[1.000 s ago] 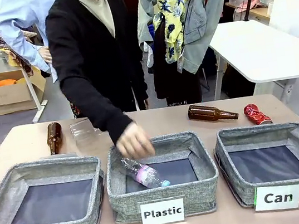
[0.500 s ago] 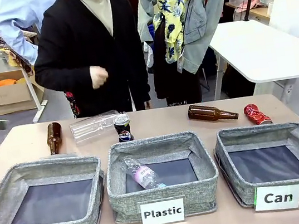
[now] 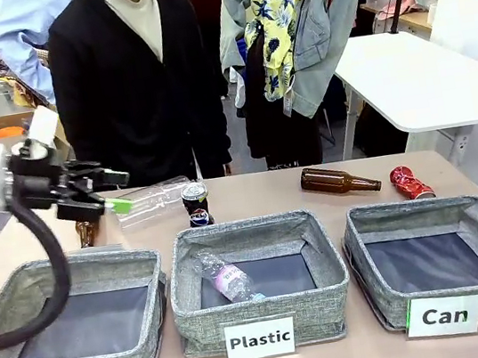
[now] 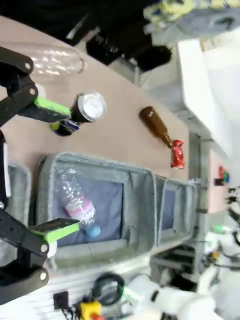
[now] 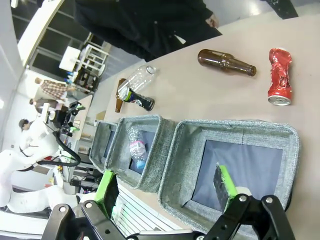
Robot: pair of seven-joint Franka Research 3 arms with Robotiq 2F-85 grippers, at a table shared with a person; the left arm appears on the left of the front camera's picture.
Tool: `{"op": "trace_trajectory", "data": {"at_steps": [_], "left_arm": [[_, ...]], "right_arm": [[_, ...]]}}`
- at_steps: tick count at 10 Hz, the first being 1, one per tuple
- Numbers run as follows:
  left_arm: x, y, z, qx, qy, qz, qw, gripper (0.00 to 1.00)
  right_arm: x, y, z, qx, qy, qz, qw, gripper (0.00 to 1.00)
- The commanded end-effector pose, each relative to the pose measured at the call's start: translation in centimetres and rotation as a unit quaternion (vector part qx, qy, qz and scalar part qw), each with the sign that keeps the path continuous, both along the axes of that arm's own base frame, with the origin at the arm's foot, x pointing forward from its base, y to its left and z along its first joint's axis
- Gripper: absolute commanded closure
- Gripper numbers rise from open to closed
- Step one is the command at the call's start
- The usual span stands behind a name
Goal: Sort the can waste into the basket.
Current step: Pick up the can waste from the table and place it in the right Fabric basket.
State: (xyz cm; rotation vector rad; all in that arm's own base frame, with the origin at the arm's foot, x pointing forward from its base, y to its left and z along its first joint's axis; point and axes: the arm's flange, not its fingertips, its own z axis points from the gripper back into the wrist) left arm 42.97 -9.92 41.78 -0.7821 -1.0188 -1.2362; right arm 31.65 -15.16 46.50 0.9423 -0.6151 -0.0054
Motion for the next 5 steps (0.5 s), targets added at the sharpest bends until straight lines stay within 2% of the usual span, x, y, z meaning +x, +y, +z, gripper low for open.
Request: {"op": "trace_trajectory", "data": {"at_steps": [1, 2, 4, 5], "left_arm": [[2.8, 0.6, -1.2, 0.025, -0.023, 0.103, 0.994, 0.0], [0.0, 0.0, 0.0, 0.0, 0.0, 0.0, 1.0, 0.0], [0.0, 0.0, 0.0, 0.0, 0.0, 0.0, 1.0, 0.0], [1.1, -0.4, -0.8, 0.013, -0.01, 0.02, 1.0, 0.0]], "right_arm": [[-0.1, 0.0, -0.3, -0.01, -0.005, 0.004, 1.0, 0.0], [-0.1, 0.0, -0.3, -0.01, -0.005, 0.004, 1.0, 0.0], [-0.1, 0.0, -0.3, -0.01, -0.005, 0.004, 1.0, 0.0], [-0.1, 0.0, -0.3, -0.01, -0.005, 0.004, 1.0, 0.0]]}}
